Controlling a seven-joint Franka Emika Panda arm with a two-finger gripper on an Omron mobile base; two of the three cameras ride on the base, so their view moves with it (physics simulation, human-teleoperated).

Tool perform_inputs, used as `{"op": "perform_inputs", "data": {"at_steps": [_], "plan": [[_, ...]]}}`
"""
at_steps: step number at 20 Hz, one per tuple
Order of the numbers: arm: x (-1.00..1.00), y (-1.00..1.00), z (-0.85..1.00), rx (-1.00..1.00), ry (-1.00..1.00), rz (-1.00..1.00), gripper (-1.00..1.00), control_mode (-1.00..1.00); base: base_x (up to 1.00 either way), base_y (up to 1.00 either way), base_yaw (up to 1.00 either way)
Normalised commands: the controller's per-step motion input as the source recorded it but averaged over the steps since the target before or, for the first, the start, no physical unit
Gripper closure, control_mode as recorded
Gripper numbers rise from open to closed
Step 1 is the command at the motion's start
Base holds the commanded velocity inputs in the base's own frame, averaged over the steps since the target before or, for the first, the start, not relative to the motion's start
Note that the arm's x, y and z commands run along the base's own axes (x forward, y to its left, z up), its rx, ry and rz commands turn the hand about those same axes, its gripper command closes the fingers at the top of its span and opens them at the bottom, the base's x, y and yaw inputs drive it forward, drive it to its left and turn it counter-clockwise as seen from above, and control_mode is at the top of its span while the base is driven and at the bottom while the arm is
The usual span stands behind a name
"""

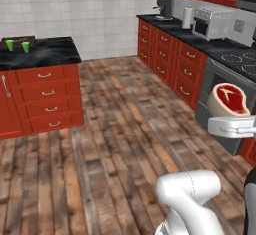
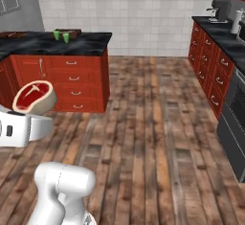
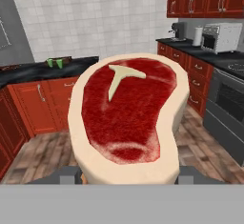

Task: Gather the onion and potato from the fridge and place them on a tray on the dining counter. Then gather the steak and fish from the fridge and place them on the other tray.

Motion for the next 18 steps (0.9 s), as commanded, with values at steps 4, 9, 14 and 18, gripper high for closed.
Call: {"op": "perform_inputs", "data": {"at_steps": [4,9,14,18], "plan": [[0.00,0.00,0.00,0.00,0.00,0.00,1.00,1.00,0.97,0.00,0.00],[0.00,0.00,0.00,0.00,0.00,0.00,1.00,1.00,1.00,-0.09,0.00],[0.00,0.00,0.00,0.00,0.00,0.00,1.00,1.00,1.00,-0.28,0.00],[0.00,0.00,0.00,0.00,0.00,0.00,1.00,1.00,1.00,-0.31,0.00]]}}
